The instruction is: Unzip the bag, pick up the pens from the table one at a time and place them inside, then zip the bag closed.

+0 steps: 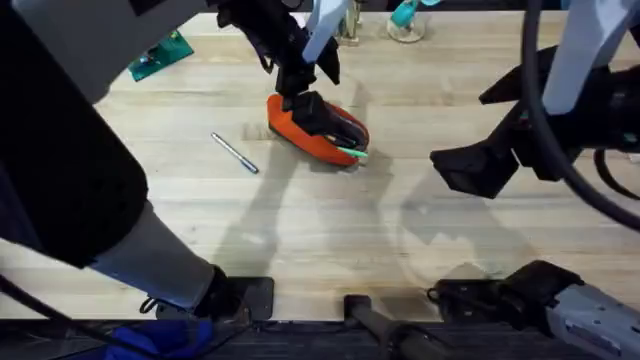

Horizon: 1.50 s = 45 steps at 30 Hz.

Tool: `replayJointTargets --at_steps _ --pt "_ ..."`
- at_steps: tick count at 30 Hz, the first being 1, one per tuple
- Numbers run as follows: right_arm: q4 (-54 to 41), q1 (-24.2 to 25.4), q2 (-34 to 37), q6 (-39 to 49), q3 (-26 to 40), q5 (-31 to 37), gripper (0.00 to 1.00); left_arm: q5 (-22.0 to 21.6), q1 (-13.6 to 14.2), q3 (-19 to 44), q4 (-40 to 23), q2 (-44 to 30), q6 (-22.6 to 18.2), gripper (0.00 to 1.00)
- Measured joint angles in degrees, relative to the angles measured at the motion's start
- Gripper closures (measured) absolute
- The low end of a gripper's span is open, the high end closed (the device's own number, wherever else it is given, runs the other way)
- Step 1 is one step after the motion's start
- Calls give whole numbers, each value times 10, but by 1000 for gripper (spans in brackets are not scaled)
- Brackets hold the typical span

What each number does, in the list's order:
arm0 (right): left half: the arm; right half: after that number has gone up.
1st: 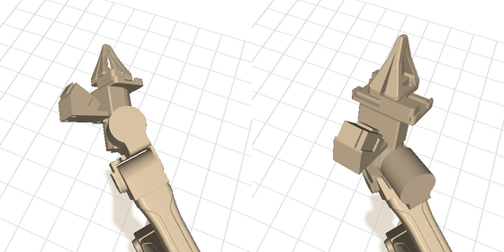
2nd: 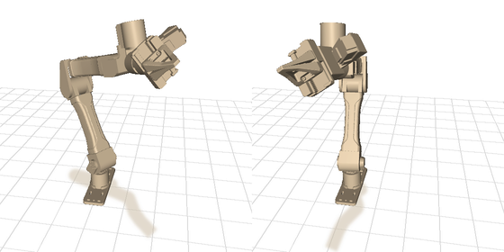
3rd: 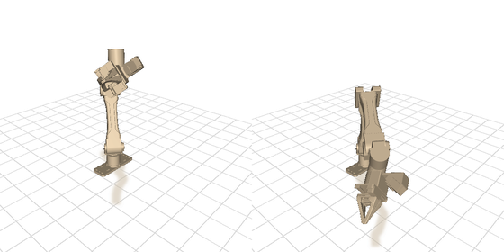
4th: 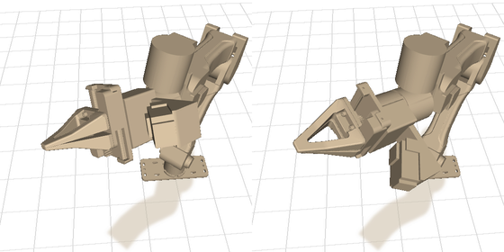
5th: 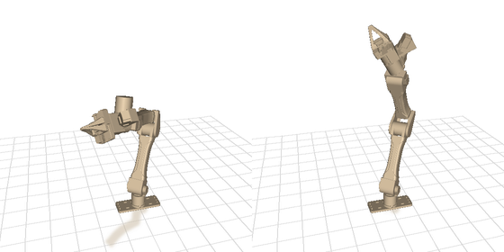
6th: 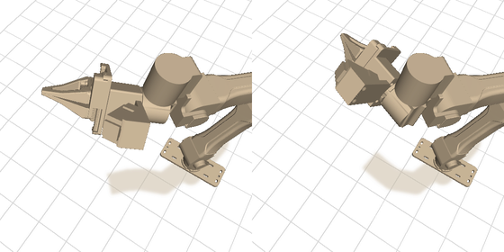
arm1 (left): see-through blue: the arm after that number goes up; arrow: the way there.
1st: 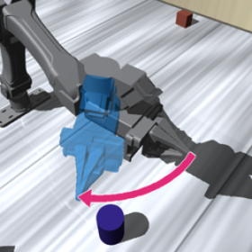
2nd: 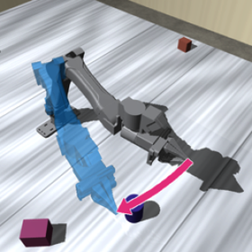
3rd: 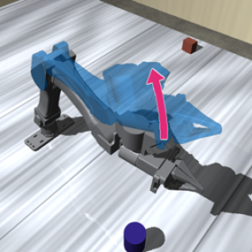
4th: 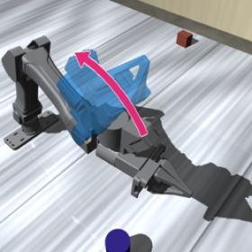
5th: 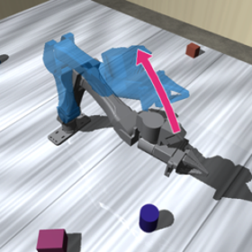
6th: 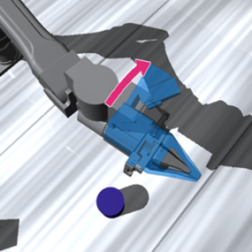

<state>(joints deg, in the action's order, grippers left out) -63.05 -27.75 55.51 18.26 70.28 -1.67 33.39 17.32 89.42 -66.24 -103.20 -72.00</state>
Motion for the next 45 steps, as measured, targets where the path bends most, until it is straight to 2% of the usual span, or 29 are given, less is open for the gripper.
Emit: replayJointTargets --at_steps 5,10,17,23,28,33,41,45 --pt "0 0 0 0 0 0 5 -1 0 29 0 0 37 7" --pt "0 0 0 0 0 0 5 -17 0 61 -1 0 108 7" --pt "0 0 0 0 0 0 5 -66 0 113 -4 0 244 8" --pt "0 0 0 0 0 0 5 -141 0 144 -4 0 371 5" --pt "0 0 0 0 0 0 5 -216 0 147 -22 0 469 5" --pt "0 0 0 0 0 0 5 -271 0 147 -65 0 563 5" --pt "0 0 0 0 0 0 5 -349 0 147 -116 0 733 4" --pt "0 0 0 0 0 0 6 -371 0 147 -132 6 812 5"
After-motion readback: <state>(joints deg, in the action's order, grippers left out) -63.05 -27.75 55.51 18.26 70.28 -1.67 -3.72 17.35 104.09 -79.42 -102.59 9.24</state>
